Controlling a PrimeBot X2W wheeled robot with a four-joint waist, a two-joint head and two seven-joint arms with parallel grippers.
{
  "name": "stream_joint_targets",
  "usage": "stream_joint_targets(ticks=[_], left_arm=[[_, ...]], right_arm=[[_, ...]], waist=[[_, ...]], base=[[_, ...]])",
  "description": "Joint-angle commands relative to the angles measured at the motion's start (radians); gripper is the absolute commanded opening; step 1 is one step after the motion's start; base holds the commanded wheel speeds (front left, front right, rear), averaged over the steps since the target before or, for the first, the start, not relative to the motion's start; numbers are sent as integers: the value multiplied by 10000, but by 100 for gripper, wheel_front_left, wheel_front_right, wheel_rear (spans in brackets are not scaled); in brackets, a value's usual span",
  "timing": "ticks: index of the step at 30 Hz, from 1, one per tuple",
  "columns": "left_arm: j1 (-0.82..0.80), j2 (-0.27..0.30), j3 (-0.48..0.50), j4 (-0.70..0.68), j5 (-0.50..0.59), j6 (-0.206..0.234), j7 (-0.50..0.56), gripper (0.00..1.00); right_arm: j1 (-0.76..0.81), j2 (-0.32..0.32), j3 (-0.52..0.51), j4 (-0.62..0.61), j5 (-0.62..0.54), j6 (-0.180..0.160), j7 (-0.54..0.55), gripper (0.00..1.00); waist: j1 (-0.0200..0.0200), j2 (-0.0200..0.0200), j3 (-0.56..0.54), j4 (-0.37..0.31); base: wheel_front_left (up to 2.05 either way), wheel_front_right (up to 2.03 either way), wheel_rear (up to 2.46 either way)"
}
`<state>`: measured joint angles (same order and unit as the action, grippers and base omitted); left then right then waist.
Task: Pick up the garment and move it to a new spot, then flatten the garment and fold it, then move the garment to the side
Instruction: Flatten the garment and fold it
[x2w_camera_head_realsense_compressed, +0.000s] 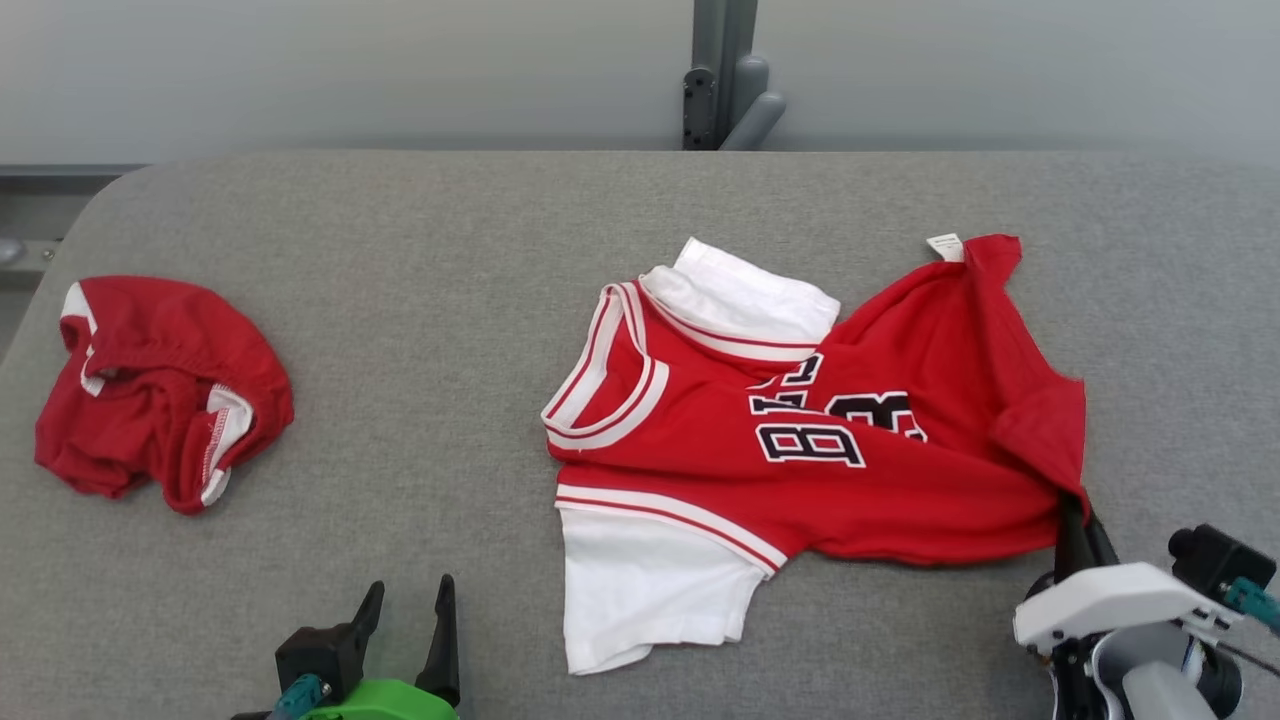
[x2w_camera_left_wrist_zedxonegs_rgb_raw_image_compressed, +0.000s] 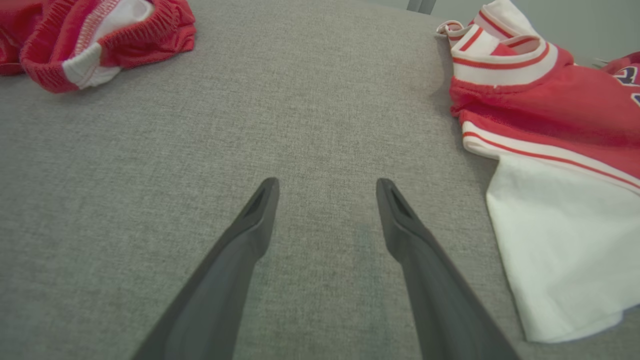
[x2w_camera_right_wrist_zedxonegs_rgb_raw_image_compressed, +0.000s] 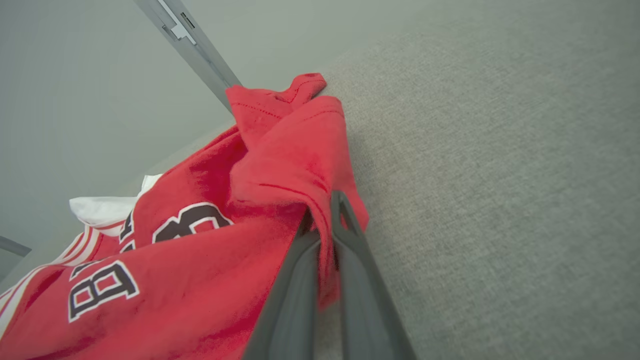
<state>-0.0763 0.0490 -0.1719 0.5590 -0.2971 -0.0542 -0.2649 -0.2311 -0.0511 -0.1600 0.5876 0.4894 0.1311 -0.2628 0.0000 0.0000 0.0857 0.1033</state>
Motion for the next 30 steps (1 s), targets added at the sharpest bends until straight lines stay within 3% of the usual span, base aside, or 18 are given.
stream_joint_targets(ticks=[1, 6, 9, 15, 30], left_arm=[[143, 28, 63, 44, 128, -50, 8, 100], [258, 31, 210, 81, 253, -65, 8, 100], [245, 31, 253, 103, 295, -88, 10, 100], [331, 32, 336, 103, 356, -76, 10, 100], [751, 28, 1096, -772, 644, 68, 10, 100]], right_arm=[[292, -1, 143, 95, 81, -5, -28, 100], [937, -18, -398, 432, 535, -5, -28, 100], [926, -17, -1080, 402, 21, -5, -28, 100], [673, -23, -1408, -268, -1222, -4, -28, 100], [936, -16, -66, -2239, -3819, -5, -28, 100]], waist=[[0, 0, -429, -595], [0, 0, -600, -1057], [0, 0, -632, -1159], [0, 0, -723, -1199], [0, 0, -1061, -1106]], base=[[0, 0, 0], [0, 0, 0], [0, 0, 0], [0, 0, 0], [0, 0, 0]])
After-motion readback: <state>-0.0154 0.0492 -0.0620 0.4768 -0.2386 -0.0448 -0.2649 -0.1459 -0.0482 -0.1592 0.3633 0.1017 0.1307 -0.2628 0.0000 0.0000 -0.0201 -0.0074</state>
